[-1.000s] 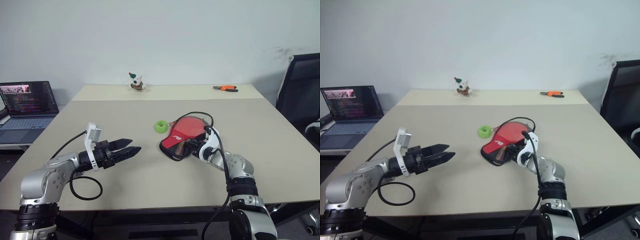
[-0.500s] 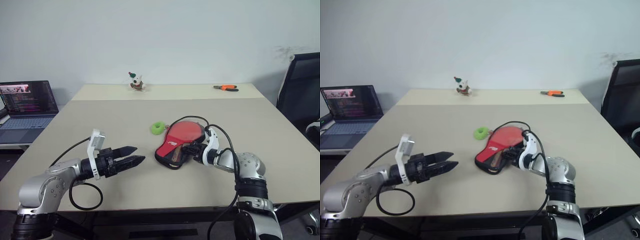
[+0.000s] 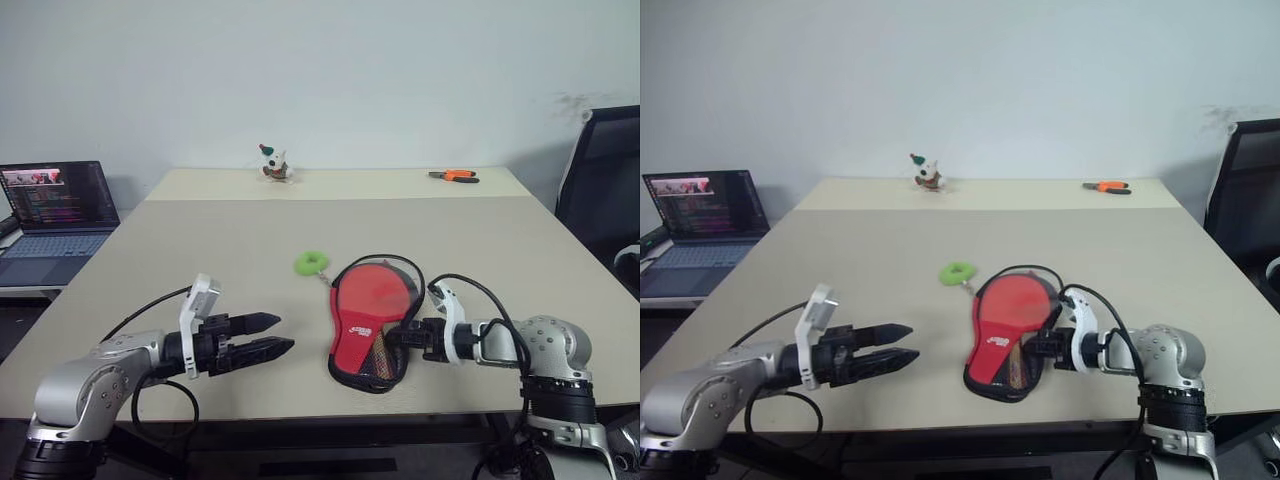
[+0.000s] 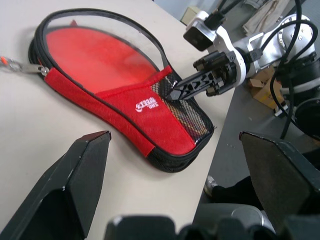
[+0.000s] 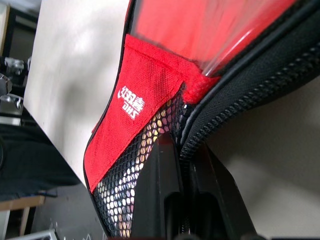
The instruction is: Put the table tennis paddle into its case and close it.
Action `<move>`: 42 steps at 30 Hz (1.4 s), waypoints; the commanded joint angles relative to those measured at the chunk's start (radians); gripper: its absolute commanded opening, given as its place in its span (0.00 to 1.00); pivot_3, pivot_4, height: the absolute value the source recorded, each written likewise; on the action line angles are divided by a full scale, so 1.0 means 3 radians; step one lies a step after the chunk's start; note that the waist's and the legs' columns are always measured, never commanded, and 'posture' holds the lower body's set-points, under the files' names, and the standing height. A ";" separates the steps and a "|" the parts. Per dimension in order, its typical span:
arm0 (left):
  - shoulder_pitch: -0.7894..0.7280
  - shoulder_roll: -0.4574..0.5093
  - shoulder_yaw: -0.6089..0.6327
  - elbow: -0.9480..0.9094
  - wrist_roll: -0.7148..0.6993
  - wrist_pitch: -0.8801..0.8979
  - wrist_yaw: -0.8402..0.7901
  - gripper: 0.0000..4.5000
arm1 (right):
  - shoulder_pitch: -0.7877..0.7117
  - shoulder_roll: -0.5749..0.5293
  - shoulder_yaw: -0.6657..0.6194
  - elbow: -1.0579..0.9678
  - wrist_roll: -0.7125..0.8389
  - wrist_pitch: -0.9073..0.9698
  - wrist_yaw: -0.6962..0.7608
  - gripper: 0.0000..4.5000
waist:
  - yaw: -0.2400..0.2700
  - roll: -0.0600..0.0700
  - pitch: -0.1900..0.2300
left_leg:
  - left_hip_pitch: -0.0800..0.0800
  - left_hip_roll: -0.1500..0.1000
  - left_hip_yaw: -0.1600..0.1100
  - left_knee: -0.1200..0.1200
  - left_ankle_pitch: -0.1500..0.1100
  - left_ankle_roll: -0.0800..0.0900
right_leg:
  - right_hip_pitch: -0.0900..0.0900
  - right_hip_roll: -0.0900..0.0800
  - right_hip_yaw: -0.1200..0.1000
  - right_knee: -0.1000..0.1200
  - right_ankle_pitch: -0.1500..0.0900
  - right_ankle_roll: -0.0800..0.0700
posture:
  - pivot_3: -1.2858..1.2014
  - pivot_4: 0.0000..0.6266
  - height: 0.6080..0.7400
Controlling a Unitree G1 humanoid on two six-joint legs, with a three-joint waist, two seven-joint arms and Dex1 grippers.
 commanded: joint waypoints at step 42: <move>-0.0015 -0.0009 -0.0012 -0.0061 0.0022 -0.0157 0.0058 1.00 | 0.0075 -0.0172 0.0016 -0.0634 -0.0096 -0.0086 0.0231 0.99 | 0.0036 0.0000 0.0000 | -0.0001 -0.0001 -0.0002 0.0000 0.0000 0.0000 | 0.0000 -0.0001 0.0000 -0.0002 -0.0003 0.0004 | 0.52 0.24 1.00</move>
